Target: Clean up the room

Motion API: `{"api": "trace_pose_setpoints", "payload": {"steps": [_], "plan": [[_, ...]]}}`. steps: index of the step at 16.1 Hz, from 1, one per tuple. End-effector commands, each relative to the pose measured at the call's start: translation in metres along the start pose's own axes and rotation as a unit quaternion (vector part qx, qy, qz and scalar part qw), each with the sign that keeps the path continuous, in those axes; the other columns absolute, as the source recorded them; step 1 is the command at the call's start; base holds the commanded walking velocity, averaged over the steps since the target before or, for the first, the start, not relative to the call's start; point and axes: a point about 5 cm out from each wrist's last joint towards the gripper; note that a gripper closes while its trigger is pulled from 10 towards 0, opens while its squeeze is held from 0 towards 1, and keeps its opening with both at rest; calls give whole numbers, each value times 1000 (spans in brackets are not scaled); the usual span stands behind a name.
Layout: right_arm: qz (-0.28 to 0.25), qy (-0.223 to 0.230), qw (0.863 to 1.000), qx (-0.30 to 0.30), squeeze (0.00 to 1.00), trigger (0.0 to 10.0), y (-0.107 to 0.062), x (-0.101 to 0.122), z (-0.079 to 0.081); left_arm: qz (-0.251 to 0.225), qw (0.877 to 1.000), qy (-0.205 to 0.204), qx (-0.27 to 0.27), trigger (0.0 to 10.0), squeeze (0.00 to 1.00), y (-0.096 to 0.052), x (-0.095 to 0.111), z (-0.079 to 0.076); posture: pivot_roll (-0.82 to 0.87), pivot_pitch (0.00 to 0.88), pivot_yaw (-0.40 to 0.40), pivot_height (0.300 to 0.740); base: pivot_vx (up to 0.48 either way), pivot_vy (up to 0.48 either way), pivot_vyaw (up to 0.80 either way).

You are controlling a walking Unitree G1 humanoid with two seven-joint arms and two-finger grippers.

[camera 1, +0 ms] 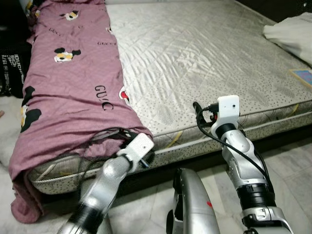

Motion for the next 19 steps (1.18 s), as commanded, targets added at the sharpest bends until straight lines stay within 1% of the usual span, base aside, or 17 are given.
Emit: {"api": "trace_pose_setpoints", "payload": {"steps": [1,2,4,5,6,7,8,9,10,11,12,13,14,15,16,18,19], "plan": [[-4,-1,1000,-1,0,10000,2,2,0,-24,999,3,40,10000,0,-5,9,11,-148,0,-54,504,0,0,0],[-3,1,1000,0,0,10000,2,1,1,-41,993,-22,106,10000,0,-21,10,25,-133,0,-56,504,0,0,0],[-6,2,1000,0,0,10000,4,1,3,-44,990,-34,132,10000,0,-38,12,32,-130,0,-56,504,0,0,0],[-8,3,1000,0,0,10000,5,2,4,-51,986,-38,154,10000,0,-43,14,36,-122,0,-59,504,0,0,0],[-10,3,1000,0,0,10000,6,2,4,-70,984,-36,159,10000,0,-48,20,37,-117,0,-61,504,0,0,0],[-10,2,1000,1,0,10000,6,2,4,-96,978,-42,182,10000,0,-53,28,40,-113,0,-63,504,0,0,0],[-11,2,1000,2,0,10000,7,2,5,-122,952,-40,277,10000,0,-67,38,59,-114,0,-62,504,0,0,0],[-11,2,1000,2,0,10000,6,2,5,-118,940,-54,314,10000,0,-73,36,69,-114,0,-62,504,0,0,0],[-9,3,1000,2,0,10000,6,0,4,-85,920,-94,371,10000,0,-81,22,85,-110,0,-63,504,0,0,0],[-8,3,1000,1,0,10000,5,-1,3,-54,905,-130,403,10000,0,-83,8,94,-110,0,-63,504,0,0,0],[-6,1,1000,1,0,10000,2,-2,2,-18,889,-172,425,10000,0,-83,-10,104,-116,0,-65,504,0,0,0],[-4,1,1000,1,0,10000,0,-3,1,17,883,-188,430,10000,0,-79,-29,113,-123,0,-70,504,0,0,0],[0,-5,1000,1,0,10000,-4,-3,-2,43,881,-208,424,10000,0,-72,-43,120,-147,0,-80,504,0,0,0],[5,-11,1000,2,0,10000,-8,-3,-5,60,881,-220,413,10000,0,-64,-52,126,-161,8,-86,504,0,0,0],[6,-14,1000,1,0,10000,-11,-3,-7,69,882,-221,409,10000,0,-61,-56,129,-170,14,-89,504,0,0,0],[12,-24,1000,-6,0,10000,-18,-2,-15,70,882,-233,404,10000,0,-51,-61,144,-205,41,-96,504,0,0,0],[14,-28,999,-8,0,10000,-21,-1,-18,71,881,-236,403,10000,0,-48,-62,148,-216,51,-96,504,0,0,0]]}}
Point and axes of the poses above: a point about 5 cm out from each wrist's last joint towards the gripper, its own y axis pointing out of the wrist towards the gripper, its own x axis along the axis of the wrist's last joint, z = x × y, and after that the axes turned 13 degrees about y, right-handed
